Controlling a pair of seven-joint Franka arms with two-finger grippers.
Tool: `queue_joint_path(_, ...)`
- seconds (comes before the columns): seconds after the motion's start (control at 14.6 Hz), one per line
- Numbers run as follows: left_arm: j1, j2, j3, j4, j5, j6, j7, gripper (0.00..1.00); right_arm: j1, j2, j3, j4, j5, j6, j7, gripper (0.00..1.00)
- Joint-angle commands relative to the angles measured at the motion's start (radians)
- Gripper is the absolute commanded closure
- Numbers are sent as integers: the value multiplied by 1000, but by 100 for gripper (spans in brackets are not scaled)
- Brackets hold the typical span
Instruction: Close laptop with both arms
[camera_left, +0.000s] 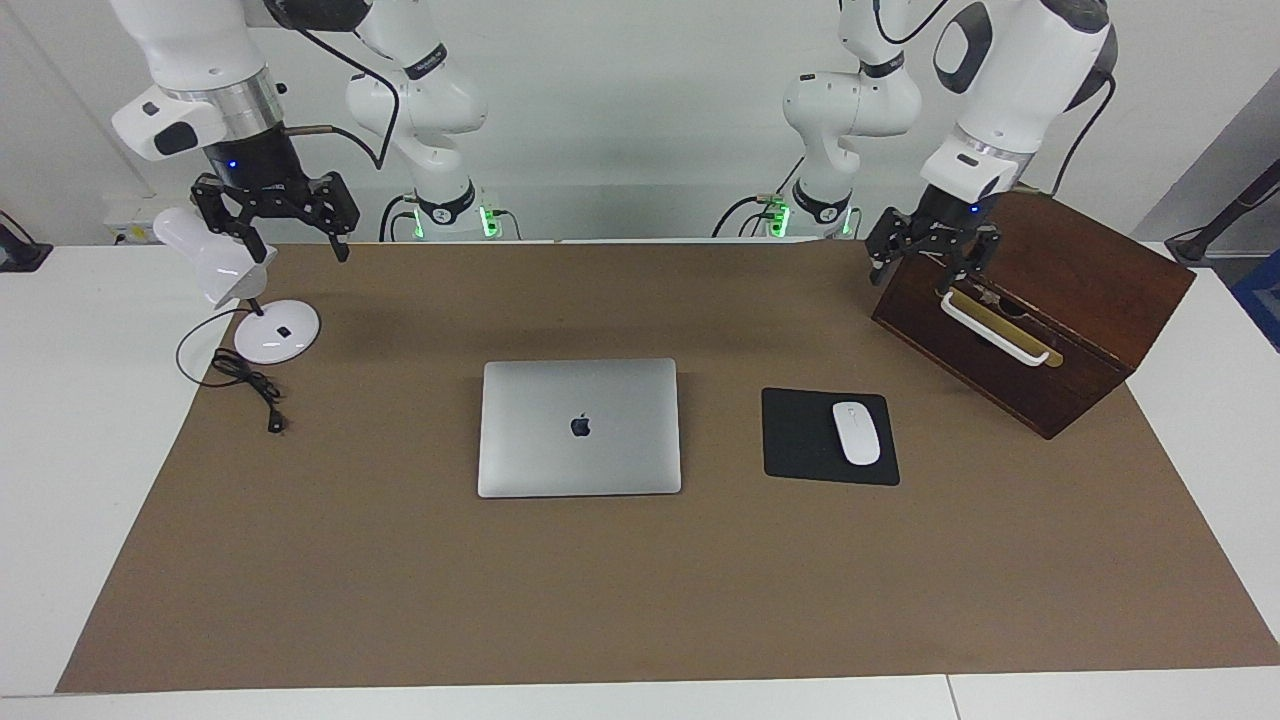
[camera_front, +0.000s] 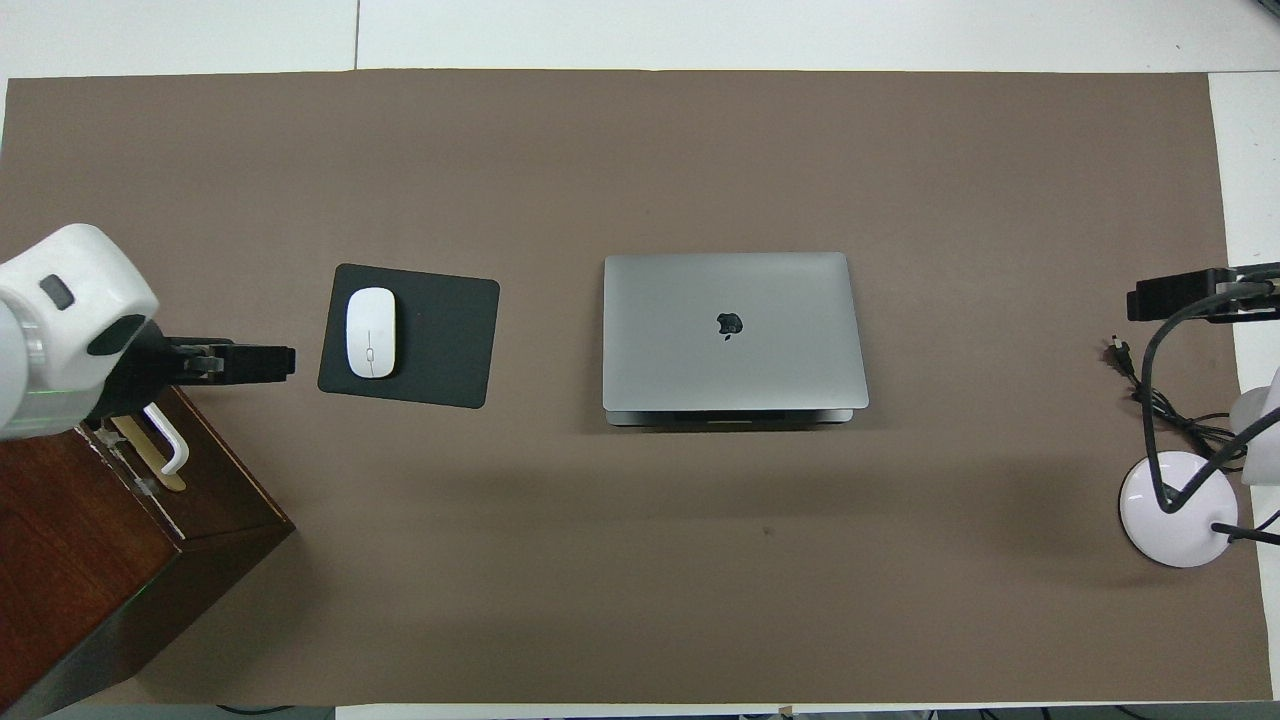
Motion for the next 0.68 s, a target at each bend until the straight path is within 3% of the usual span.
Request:
queue_joint_path(0.0,76,15,-11,73,24,-75,-1,0,-5,-14,1,-28,17,25,1,0)
queue_joint_path(0.27,104,66,-9,184,98,-163,5,0,-5,-11,1,-32,17,27,1,0)
queue_joint_path(0.62,133,184,-8,436,73,-364,3,0,-5,-11,1,-33,17,25,1,0)
